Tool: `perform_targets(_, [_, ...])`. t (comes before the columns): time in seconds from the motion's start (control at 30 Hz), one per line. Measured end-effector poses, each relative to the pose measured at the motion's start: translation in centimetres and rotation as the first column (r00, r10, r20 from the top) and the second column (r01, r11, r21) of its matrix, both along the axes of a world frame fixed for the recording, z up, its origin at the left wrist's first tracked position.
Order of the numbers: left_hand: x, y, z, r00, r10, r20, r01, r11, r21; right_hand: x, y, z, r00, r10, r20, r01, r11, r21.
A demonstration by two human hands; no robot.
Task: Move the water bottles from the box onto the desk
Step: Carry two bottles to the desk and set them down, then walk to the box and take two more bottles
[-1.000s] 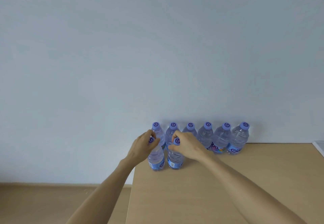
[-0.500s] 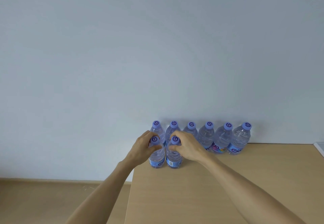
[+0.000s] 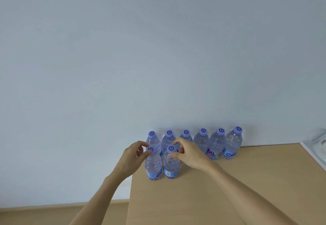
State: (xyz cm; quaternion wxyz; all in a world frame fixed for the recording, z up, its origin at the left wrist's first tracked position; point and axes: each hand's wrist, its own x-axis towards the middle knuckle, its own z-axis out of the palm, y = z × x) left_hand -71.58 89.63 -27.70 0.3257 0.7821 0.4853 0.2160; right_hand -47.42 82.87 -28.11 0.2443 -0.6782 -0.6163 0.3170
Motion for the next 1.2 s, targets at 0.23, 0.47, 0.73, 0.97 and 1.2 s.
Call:
perform_targets(0.23, [1.4, -1.7, 4.3, 0.969, -0.035, 0.243, 0.024, 0.998, 0.05, 1.7, -3.6, 1.6, 0.986, -0.119, 0.119, 0.109, 0.99, 0.091])
perform_targets(0.47, [7.4, -4.8, 7.4, 0.917, -0.195, 0.348, 0.179, 0.981, 0.079, 5.1, -10.6, 4.2, 0.949, -0.269, 0.164, 0.245, 0.957, 0.157])
perform_targets(0.73, [21.1, -13.2, 13.1, 0.798, -0.437, 0.415, 0.396, 0.899, 0.186, 14.1, -23.8, 9.7, 0.852, -0.489, 0.185, 0.42, 0.851, 0.315])
perform_targets(0.97, [36.4, -25.2, 17.5, 0.639, -0.614, 0.463, 0.569, 0.783, 0.254, 24.4, -38.8, 14.0, 0.715, -0.667, 0.211, 0.571, 0.731, 0.374])
perform_targets(1.2, [49.7, -38.9, 20.2, 0.416, -0.769, 0.486, 0.748, 0.593, 0.299, 32.4, -53.8, 17.0, 0.491, -0.824, 0.282, 0.721, 0.566, 0.4])
